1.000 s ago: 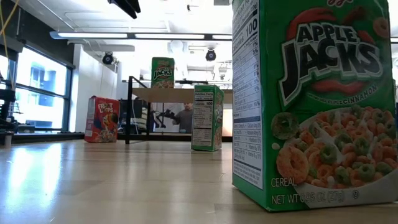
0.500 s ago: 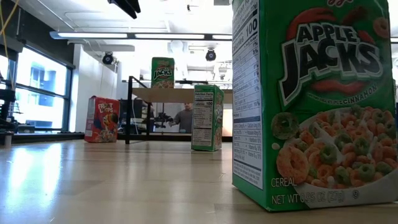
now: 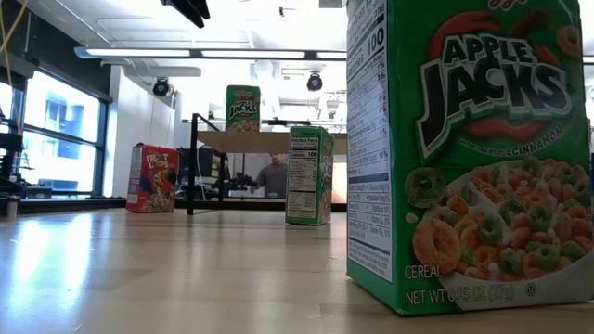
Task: Stack cereal on shelf
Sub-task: Put the right red cereal box on the shelf
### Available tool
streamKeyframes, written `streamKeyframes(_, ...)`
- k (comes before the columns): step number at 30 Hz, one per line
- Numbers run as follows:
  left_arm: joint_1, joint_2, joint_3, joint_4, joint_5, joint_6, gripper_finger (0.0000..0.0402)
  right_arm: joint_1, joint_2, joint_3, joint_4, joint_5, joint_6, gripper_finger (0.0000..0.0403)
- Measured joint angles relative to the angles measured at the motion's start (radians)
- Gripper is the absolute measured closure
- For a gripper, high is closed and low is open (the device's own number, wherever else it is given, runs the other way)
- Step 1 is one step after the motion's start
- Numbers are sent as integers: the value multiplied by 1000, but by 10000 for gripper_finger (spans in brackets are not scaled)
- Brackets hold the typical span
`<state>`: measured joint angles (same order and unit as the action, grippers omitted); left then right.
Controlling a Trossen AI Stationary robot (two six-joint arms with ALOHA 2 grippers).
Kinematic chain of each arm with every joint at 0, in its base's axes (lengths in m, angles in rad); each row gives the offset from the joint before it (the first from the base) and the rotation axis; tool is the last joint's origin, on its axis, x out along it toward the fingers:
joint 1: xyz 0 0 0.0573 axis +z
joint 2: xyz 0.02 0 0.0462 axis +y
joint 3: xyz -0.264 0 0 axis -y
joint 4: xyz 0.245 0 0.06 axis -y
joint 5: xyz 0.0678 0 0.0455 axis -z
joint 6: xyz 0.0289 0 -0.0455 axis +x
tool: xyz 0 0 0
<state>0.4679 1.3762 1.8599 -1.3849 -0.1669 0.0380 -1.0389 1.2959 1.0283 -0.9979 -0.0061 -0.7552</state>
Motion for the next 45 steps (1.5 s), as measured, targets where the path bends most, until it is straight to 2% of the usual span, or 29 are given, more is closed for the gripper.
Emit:
streamKeyframes(17, 0, 0, 0, 0, 0, 0, 195, 0, 111, 0, -5, 77, 51, 146)
streamKeyframes(21, 0, 0, 0, 0, 0, 0, 195, 0, 105, 0, -8, 78, 65, 166)
streamKeyframes(32, 0, 0, 0, 0, 0, 0, 195, 0, 104, 1, -13, 85, 94, 253)
streamKeyframes(45, 0, 0, 0, -1, 0, 15, 195, 0, 103, 146, -174, 85, 210, 261)
